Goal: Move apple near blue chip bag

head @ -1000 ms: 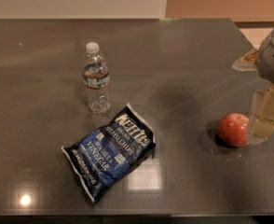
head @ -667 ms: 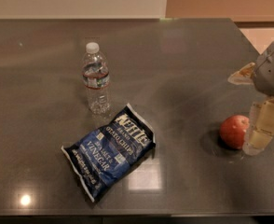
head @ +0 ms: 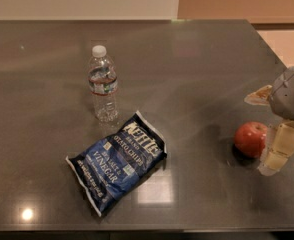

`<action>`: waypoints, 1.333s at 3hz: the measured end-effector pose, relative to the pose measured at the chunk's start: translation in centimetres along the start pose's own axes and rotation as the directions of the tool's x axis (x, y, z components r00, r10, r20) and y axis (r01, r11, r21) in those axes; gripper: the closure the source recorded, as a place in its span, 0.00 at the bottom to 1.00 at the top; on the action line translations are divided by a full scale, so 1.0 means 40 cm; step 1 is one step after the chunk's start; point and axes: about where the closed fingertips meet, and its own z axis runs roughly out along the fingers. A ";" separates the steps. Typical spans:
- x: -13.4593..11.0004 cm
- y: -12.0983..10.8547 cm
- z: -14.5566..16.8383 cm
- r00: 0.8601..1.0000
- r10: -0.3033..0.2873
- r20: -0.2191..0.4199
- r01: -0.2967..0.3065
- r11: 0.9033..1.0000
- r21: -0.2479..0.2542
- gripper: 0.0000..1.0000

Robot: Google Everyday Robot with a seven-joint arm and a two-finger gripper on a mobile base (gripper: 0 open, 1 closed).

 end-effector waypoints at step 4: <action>0.034 0.000 0.022 1.000 0.003 -0.012 -0.003 1.000 0.015 0.65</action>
Offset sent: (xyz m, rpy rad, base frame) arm -0.0091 -0.0224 -0.0329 -0.0363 -0.0167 -0.0154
